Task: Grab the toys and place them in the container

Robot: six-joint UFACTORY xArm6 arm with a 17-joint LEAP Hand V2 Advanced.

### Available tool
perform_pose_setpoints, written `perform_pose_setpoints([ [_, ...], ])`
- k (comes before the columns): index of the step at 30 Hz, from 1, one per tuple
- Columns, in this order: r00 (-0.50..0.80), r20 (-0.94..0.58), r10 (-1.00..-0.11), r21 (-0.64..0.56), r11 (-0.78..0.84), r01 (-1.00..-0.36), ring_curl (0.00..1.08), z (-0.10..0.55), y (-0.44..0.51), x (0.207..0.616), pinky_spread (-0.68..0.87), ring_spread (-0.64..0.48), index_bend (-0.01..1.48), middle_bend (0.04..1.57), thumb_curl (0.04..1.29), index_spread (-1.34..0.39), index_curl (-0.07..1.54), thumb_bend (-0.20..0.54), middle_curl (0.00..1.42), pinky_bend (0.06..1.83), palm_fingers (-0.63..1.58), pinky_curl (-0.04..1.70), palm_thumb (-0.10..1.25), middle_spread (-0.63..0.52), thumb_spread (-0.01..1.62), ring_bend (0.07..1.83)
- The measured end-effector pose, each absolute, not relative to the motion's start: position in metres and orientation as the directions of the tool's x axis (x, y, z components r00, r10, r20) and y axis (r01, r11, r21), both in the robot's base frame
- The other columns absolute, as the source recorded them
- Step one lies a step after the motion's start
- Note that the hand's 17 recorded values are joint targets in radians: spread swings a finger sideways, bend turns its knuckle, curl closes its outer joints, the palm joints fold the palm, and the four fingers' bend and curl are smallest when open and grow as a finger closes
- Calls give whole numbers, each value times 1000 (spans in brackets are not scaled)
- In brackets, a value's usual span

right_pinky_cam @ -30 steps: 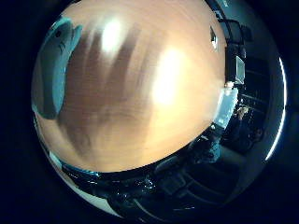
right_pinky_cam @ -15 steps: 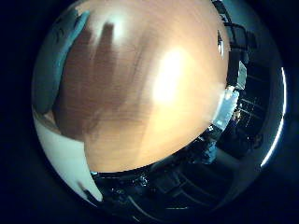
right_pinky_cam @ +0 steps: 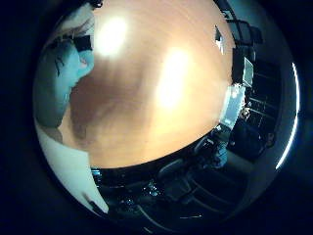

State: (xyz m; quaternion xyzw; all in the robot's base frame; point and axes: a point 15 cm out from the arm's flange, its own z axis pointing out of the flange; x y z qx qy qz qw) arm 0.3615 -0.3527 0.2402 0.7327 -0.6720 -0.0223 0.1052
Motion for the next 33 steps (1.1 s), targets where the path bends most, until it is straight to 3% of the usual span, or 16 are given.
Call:
perform_pose_setpoints([
  [11, 110, 210, -972, 73, -96, -993, 745, 384, -311, 342, -206, -224, 1035, 1276, 458, -267, 931, -10, 893, 1248, 1064, 912, 1029, -173, 1179, 1387],
  [19, 192, 196, -962, -96, -214, -972, 765, 493, -205, 371, -212, -228, 1024, 1265, 476, -267, 942, -10, 906, 1221, 1069, 957, 1026, -173, 1184, 1378],
  [33, 408, 169, -897, -207, -437, -875, 791, 549, 15, 383, -224, -234, 1017, 1259, 495, -267, 951, -12, 915, 1185, 1079, 1005, 1022, -174, 1181, 1355],
])
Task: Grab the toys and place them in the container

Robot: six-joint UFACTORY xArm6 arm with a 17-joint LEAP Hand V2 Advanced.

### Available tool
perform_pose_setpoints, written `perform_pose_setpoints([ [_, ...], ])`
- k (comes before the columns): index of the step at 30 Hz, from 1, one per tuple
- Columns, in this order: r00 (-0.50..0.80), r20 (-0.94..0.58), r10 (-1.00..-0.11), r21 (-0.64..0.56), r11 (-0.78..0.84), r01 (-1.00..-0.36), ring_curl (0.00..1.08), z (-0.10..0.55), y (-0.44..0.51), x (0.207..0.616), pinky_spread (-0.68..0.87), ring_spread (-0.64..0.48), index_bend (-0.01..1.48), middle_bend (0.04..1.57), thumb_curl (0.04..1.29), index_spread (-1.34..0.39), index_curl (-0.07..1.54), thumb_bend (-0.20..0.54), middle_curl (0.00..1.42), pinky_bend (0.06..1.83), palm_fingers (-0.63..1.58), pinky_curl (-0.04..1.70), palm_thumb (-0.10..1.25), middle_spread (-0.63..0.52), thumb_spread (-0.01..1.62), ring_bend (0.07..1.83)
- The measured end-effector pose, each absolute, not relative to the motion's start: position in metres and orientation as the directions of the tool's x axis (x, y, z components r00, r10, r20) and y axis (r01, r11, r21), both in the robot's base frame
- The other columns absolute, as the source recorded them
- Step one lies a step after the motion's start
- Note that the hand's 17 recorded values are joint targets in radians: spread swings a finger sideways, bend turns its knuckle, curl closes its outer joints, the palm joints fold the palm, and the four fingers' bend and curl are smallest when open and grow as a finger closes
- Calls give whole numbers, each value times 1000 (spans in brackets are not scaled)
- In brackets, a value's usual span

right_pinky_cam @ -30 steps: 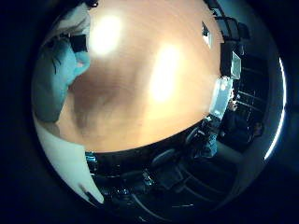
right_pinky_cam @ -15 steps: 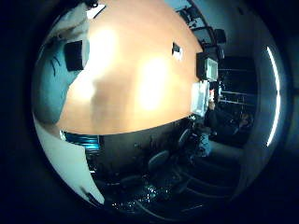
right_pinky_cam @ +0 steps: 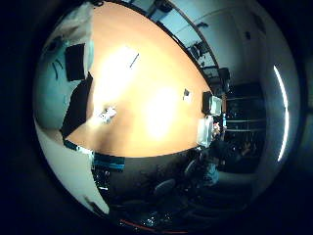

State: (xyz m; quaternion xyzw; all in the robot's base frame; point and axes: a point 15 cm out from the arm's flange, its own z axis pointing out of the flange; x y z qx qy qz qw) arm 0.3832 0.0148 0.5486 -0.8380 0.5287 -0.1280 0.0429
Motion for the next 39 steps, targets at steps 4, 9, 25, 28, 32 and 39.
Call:
perform_pose_setpoints([
  [4, 454, 155, -877, -211, -478, -852, 796, 546, 61, 379, -227, -235, 1016, 1259, 500, -267, 951, -10, 913, 1179, 1080, 1014, 1025, -174, 1181, 1351],
  [9, 492, 139, -860, -216, -511, -832, 802, 544, 104, 372, -230, -236, 1014, 1258, 501, -267, 952, -17, 912, 1172, 1081, 1023, 1008, -174, 1182, 1346],
  [25, 544, 133, -829, -236, -560, -795, 497, 543, 139, 363, -16, -172, 349, 645, 294, -456, 590, -37, 575, 720, 87, 749, 515, -182, 1118, 884],
  [28, 555, 136, -821, -234, -571, -787, 394, 544, 139, 362, 244, -46, 312, 503, 277, -467, 501, -31, 478, 592, 43, 636, 468, -116, 1088, 698],
  [32, 576, 143, -805, -233, -593, -771, 313, 545, 137, 361, 361, 75, 262, 387, 272, -465, 434, -24, 402, 466, 58, 518, 456, -68, 1076, 541],
  [39, 584, 163, -795, -209, -606, -767, 249, 549, 115, 354, 391, 135, 181, 251, 282, -457, 372, -12, 341, 350, 142, 406, 509, -54, 1083, 393],
])
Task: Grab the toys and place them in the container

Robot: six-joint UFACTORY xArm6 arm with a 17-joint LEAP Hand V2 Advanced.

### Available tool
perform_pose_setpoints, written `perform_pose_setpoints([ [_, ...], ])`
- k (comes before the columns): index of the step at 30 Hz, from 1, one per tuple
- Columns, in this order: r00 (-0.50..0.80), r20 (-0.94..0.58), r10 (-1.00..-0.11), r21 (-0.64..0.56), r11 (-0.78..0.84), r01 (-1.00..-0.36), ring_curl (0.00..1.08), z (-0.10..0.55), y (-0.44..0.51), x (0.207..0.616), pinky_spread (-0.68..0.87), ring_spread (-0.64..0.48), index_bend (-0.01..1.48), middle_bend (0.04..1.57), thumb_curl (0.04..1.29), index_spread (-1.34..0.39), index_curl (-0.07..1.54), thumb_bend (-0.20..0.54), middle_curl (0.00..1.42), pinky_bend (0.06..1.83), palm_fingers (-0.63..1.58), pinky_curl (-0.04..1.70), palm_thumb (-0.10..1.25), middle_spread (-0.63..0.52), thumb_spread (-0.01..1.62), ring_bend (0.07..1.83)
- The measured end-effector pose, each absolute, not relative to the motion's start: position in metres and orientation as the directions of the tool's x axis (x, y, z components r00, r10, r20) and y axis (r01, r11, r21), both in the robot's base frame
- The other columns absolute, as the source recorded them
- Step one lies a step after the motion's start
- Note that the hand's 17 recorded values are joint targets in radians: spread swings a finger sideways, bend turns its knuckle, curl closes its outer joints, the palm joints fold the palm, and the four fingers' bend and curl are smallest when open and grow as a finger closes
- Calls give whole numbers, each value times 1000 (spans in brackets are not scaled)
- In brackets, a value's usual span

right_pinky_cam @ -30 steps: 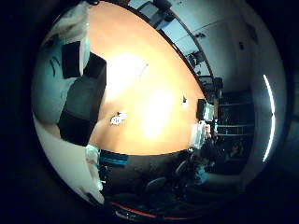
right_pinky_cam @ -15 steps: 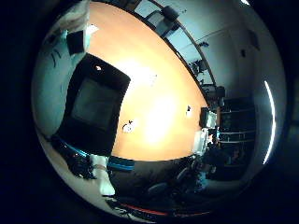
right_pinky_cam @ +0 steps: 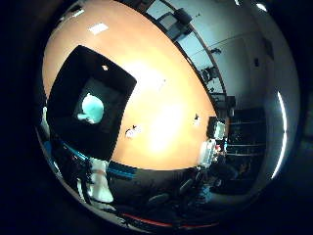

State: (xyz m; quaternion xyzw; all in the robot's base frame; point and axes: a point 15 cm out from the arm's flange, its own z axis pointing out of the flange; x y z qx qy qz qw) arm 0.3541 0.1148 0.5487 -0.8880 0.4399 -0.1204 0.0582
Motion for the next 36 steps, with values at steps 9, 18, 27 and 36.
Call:
perform_pose_setpoints([
  [9, 465, 203, -861, -155, -498, -853, 229, 538, -21, 354, 384, 143, 176, 197, 331, -453, 327, -12, 330, 278, 213, 345, 670, -53, 1116, 315],
  [18, 328, 243, -913, -100, -360, -928, 227, 497, -174, 337, 381, 134, 175, 191, 363, -455, 308, -8, 320, 255, 248, 323, 754, -65, 1125, 279],
  [27, 303, 259, -917, -10, -317, -949, 231, 416, -246, 319, 371, 120, 175, 191, 422, -474, 308, -13, 313, 239, 267, 310, 898, -78, 1095, 267],
  [36, 359, 295, -886, 33, -366, -930, 234, 329, -257, 326, 368, 103, 185, 186, 446, -488, 314, -18, 306, 221, 285, 305, 935, -98, 1048, 254],
])
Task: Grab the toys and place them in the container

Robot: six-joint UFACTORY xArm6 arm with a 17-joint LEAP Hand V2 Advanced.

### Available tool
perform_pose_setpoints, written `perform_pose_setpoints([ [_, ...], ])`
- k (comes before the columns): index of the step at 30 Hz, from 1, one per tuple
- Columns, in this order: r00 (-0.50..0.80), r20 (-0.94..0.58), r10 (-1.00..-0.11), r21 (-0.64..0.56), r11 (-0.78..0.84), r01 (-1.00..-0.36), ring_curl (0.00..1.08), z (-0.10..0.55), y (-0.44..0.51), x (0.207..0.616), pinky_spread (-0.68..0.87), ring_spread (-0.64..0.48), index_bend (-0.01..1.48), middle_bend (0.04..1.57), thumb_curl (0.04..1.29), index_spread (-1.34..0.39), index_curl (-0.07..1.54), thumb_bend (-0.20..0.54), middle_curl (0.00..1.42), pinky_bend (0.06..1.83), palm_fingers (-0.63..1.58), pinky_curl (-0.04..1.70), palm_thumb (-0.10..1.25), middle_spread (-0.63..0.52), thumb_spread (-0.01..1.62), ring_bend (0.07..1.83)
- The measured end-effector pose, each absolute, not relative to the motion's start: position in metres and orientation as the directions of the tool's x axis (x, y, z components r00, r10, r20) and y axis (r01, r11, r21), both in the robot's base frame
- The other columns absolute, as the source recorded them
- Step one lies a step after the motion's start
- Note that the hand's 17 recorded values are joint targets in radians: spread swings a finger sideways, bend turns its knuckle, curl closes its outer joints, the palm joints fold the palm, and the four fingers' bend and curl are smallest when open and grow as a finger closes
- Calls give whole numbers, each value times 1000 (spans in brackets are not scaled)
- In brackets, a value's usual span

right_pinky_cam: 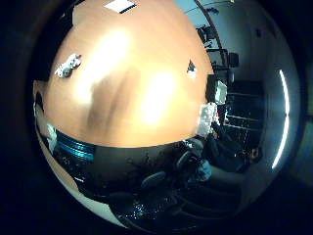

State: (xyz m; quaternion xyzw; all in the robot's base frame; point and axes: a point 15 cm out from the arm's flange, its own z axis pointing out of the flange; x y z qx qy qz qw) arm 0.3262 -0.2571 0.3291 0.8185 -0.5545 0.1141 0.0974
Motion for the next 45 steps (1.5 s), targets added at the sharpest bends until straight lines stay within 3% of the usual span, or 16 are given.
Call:
perform_pose_setpoints([
  [13, 478, 265, -837, 131, -460, -878, 236, 266, -216, 331, 362, 82, 184, 185, 474, -506, 330, -16, 297, 198, 307, 297, 962, -108, 1033, 237],
  [21, 525, 331, -784, 124, -516, -848, 235, 259, -198, 356, 360, 81, 195, 183, 483, -525, 346, -17, 294, 190, 324, 287, 989, -121, 1017, 224],
  [45, 648, 240, -723, 228, -607, -761, 212, 189, -170, 379, 355, 69, 241, 185, 512, -548, 384, -19, 298, 190, 329, 253, 1020, -148, 982, 191],
])
